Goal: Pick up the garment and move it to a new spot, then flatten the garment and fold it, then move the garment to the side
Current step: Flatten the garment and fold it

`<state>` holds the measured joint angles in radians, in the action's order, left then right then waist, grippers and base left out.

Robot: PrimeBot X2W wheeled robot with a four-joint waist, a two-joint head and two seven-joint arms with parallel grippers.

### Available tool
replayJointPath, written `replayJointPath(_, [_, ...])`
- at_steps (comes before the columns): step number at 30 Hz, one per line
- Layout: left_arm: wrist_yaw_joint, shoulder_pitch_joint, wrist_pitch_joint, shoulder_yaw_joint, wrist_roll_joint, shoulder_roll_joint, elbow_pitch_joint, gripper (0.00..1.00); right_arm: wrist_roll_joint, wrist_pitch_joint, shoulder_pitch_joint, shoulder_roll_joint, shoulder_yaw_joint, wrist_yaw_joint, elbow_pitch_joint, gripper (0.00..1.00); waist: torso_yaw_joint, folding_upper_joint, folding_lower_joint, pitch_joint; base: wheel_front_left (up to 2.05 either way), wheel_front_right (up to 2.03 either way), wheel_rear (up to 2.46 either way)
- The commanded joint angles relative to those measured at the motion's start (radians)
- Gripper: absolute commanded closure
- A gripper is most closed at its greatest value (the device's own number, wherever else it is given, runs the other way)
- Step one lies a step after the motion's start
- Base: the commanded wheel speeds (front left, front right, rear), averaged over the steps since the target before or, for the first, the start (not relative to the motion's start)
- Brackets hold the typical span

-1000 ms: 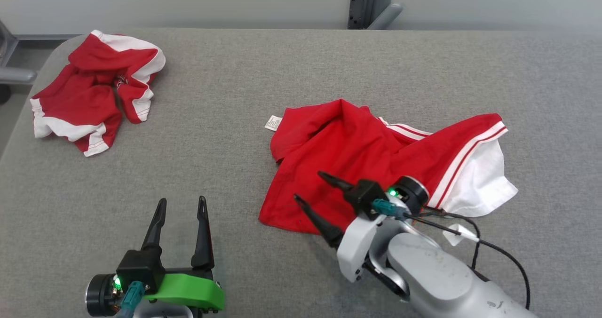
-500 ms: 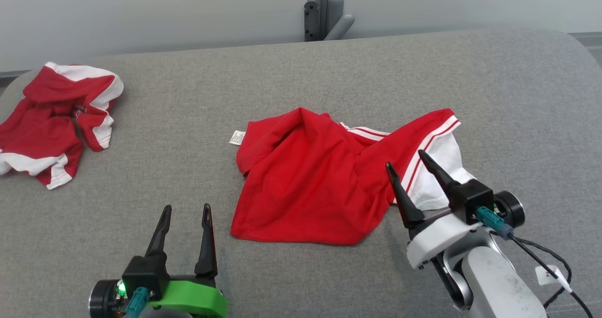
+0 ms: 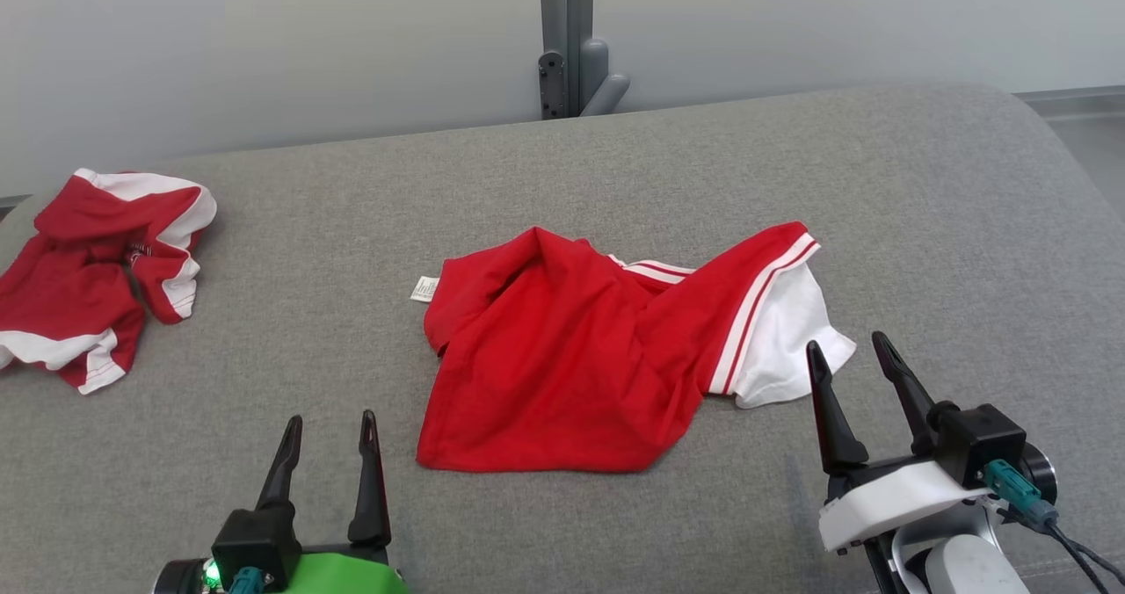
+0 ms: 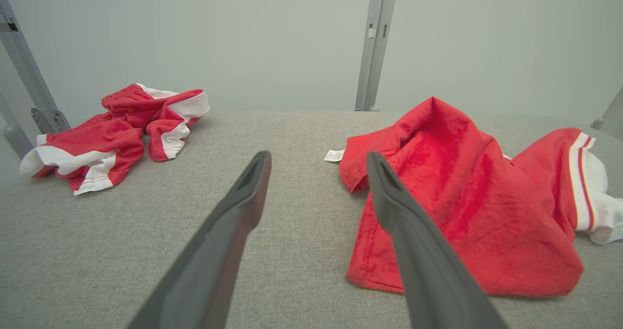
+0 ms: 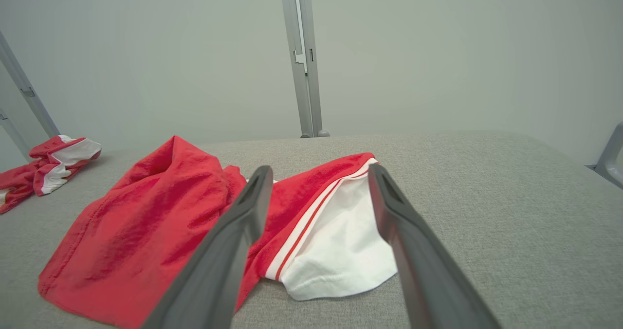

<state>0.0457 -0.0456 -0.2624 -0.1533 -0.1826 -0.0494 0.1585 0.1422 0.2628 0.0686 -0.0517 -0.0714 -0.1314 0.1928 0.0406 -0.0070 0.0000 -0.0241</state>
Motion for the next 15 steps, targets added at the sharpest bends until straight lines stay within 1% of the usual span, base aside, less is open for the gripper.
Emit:
replayJointPath(1, [0.007, -0.021, -0.003, 0.009, -0.004, -0.002, -0.008, 0.00, 0.012, 0.004, -0.020, 0.001, 0.002, 0.002, -0.011, 0.00, 0.002, 0.0070, 0.0000, 0.007, 0.00, 0.00, 0.00])
replayJointPath(8, [0.001, -0.038, -0.003, 0.017, -0.003, -0.002, -0.003, 0.00, 0.022, 0.004, -0.037, 0.001, 0.007, 0.002, -0.003, 0.00, 0.002, 0.0070, 0.0000, 0.015, 0.00, 0.00, 0.00])
replayJointPath(12, [-0.025, -0.037, -0.003, -0.009, -0.006, -0.002, 0.074, 0.00, 0.022, 0.004, -0.029, 0.001, 0.010, 0.002, 0.019, 0.00, 0.002, 0.0070, 0.0000, 0.012, 0.00, 0.00, 0.00])
replayJointPath(15, [-0.044, 0.002, 0.012, -0.028, -0.008, -0.002, 0.149, 0.00, 0.023, 0.004, -0.020, 0.001, 0.011, 0.002, 0.037, 0.00, 0.003, 0.0070, 0.0000, 0.007, 0.00, 0.00, 0.00])
